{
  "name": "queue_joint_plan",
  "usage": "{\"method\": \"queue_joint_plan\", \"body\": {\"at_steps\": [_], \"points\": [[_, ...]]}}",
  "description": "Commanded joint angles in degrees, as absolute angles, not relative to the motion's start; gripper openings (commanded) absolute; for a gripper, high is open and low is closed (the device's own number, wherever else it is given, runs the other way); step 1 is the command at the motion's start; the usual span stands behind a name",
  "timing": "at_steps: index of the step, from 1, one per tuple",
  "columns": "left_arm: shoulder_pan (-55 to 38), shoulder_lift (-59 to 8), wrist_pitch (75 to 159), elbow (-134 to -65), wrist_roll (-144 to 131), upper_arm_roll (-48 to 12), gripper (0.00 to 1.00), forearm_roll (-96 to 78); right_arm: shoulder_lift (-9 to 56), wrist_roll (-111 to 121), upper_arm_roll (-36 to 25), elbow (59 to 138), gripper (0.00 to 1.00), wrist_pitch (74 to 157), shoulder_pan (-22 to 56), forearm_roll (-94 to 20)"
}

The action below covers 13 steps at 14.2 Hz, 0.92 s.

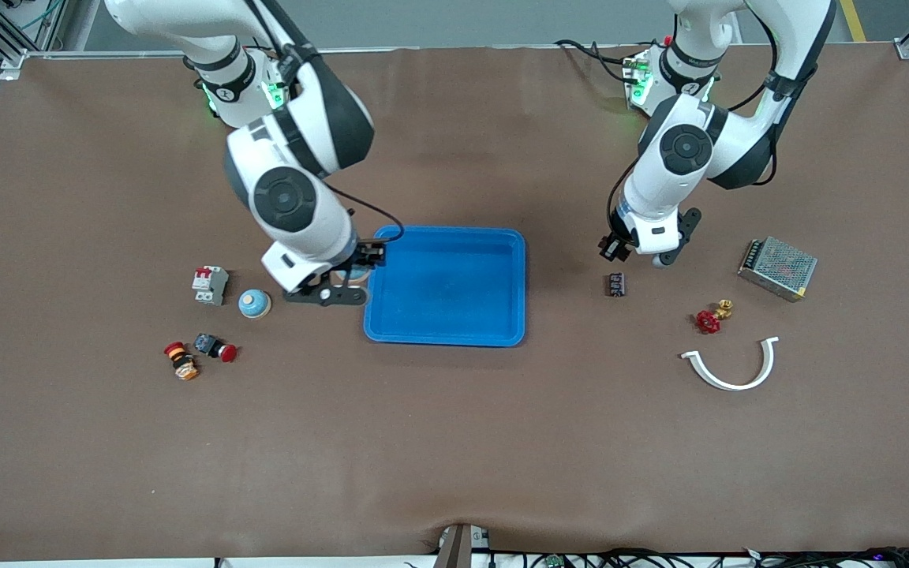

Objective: Place electrolytic capacitor and blue bell in tray
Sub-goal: 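Carry the capacitor and the blue bell over the blue tray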

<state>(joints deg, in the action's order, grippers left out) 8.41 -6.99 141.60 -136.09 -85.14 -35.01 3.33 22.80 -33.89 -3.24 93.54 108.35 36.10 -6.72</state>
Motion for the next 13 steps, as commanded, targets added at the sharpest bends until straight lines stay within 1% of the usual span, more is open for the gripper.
{"method": "queue_joint_plan", "body": {"at_steps": [1,4,6,8,10,13], "points": [[8.6,-9.5,140.7,-132.6,-92.5,-36.0,0.00,4.3,18.2,-37.3,-4.0,102.4,0.52,115.6,39.2,-7.7],[6.5,-12.0,141.4,-130.3,-99.7,-35.9,0.00,4.4,17.1,-38.5,-4.0,110.4,0.52,126.4,42.3,-7.7],[5.5,-12.8,145.1,-130.2,-107.4,-35.9,0.00,4.5,16.9,-39.8,-4.0,113.4,0.52,130.9,43.7,-7.6],[3.6,-13.5,147.6,-130.1,-112.8,-35.9,0.00,4.7,17.4,-39.8,-4.0,114.7,0.52,133.1,44.6,-7.5],[1.8,-13.9,149.6,-130.1,-118.3,-35.8,0.00,5.2,17.9,-39.8,-4.0,114.7,0.52,133.6,45.0,-7.2],[-0.5,-15.4,150.2,-129.5,-126.4,-35.7,0.00,9.2,19.2,-39.8,-4.0,114.9,0.52,135.3,45.2,-7.1]]}}
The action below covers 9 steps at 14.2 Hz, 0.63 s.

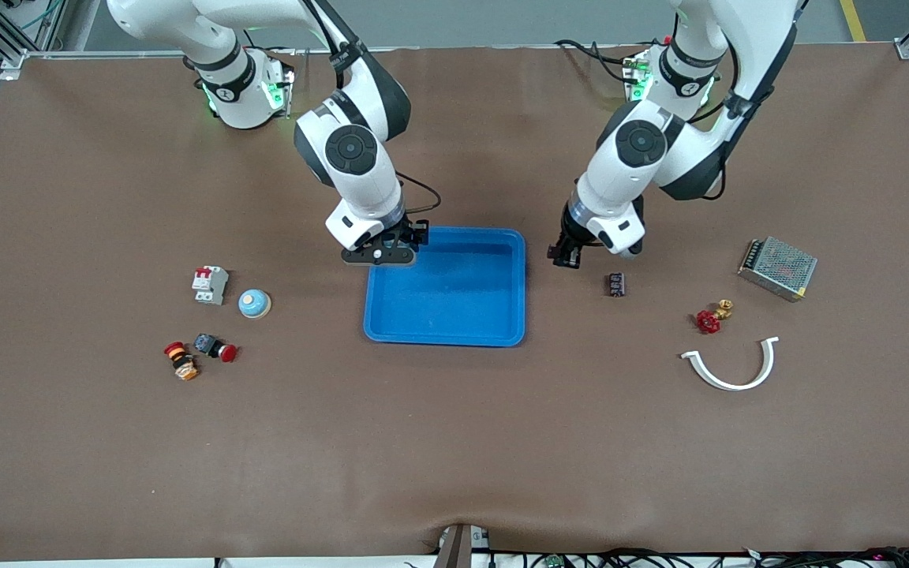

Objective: Place electrolytic capacitor and blue bell in tray
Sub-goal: 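Carry the capacitor and the blue bell over the blue tray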

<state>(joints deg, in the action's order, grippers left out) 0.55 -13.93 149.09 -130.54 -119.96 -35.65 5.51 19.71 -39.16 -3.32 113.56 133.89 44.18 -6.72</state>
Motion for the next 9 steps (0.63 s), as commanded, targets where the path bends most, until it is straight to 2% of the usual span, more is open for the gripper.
{"method": "queue_joint_plan", "body": {"at_steps": [1,9], "points": [[-0.6,-16.5,150.2,-128.5,-129.3,-35.7,0.00,11.9,19.7,-40.0,-4.0,114.9,0.51,135.9,45.8,-7.1],[-5.3,-26.4,146.6,-117.8,-142.8,-35.4,0.00,21.7,25.0,-41.6,-4.2,115.8,0.51,142.3,48.3,-6.9]]}}
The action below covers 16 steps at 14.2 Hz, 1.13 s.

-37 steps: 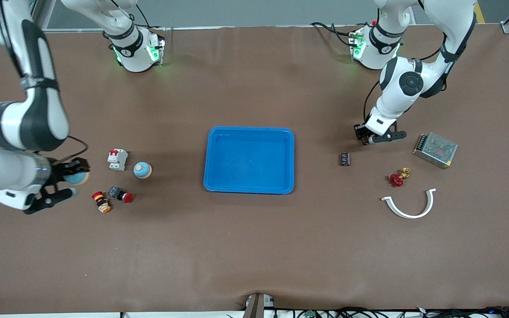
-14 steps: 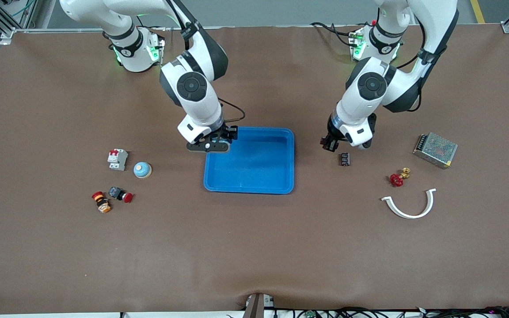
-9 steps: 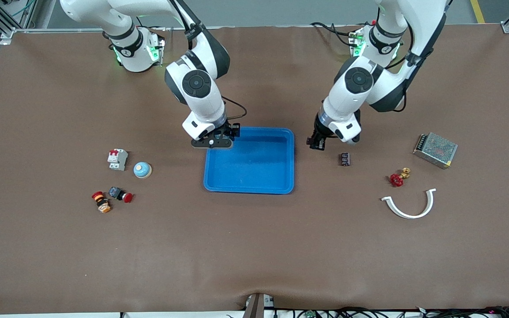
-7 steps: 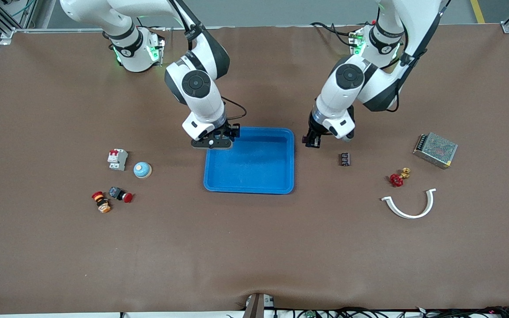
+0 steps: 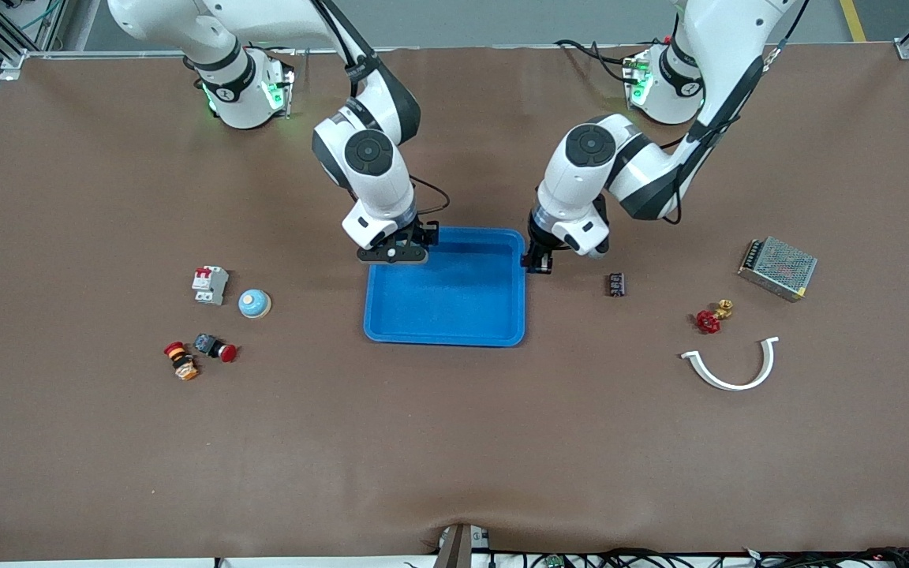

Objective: Place electrolytic capacitor and blue bell in tray
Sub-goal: 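Carry the capacitor and the blue bell over the blue tray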

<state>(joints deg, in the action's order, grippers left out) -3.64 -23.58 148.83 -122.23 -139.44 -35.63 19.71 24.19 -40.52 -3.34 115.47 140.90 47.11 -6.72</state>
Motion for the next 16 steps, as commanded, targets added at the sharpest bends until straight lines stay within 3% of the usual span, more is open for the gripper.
{"method": "queue_joint_plan", "body": {"at_steps": [1,9,16], "points": [[-6.1,-27.8,145.6,-116.0,-143.1,-35.4,0.00,21.7,25.5,-41.6,-4.2,115.8,0.51,142.4,48.3,-6.7],[-20.7,-34.4,144.8,-109.7,-152.8,-24.5,0.00,26.2,28.3,-41.6,-4.3,115.8,0.51,143.8,48.4,-5.4],[-23.1,-35.6,144.8,-109.1,-155.6,-24.0,0.00,26.2,29.9,-41.6,-4.3,115.8,0.56,145.4,49.1,-5.3]]}}
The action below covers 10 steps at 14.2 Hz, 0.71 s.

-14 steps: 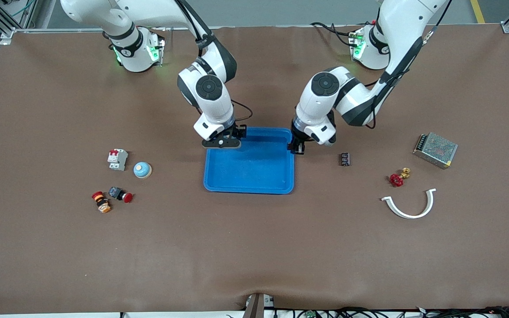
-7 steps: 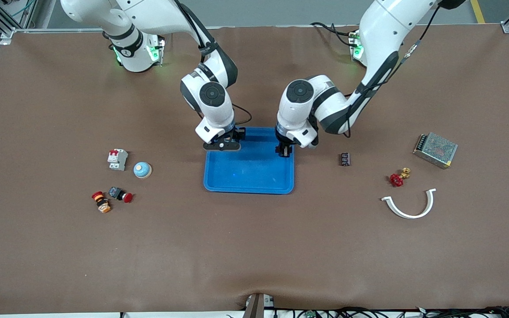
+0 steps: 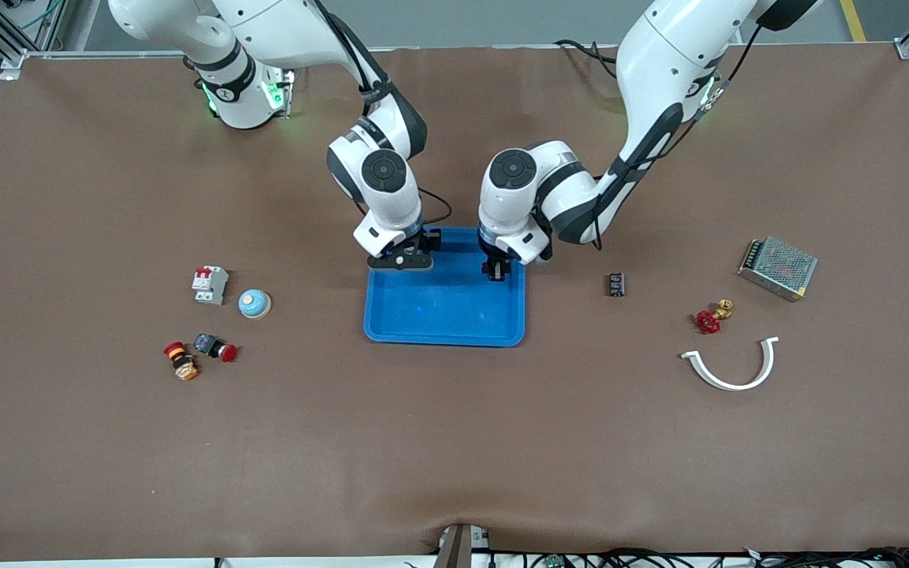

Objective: Place electrolytic capacitor and blue bell in tray
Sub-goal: 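Release the bell in the tray while the left gripper lowers the capacitor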

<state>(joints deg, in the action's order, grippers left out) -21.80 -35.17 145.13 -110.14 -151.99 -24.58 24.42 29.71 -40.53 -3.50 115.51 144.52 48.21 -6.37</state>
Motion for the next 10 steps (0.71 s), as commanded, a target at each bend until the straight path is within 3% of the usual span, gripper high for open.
{"method": "queue_joint_plan", "body": {"at_steps": [1,2,3,6,10], "points": [[-23.2,-35.6,144.8,-109.1,-155.7,-24.0,0.00,26.2,29.9,-41.6,-4.3,115.8,0.72,145.4,49.0,-5.3],[-23.4,-35.7,144.8,-109.0,-156.0,-24.0,0.00,26.2,29.9,-41.6,-4.3,115.7,0.95,145.3,49.0,-5.4],[-23.9,-35.8,144.8,-109.0,-156.4,-24.0,0.00,26.2,29.8,-41.6,-4.3,115.7,1.00,145.0,48.9,-5.4],[-24.1,-36.0,144.8,-108.6,-156.9,-24.0,0.00,26.2,27.0,-41.4,-4.4,115.3,1.00,142.3,48.3,-5.4],[-24.4,-36.5,145.0,-108.5,-157.6,-24.0,0.00,26.2,18.7,-36.2,-6.2,112.7,1.00,128.7,43.1,-5.6]]}}
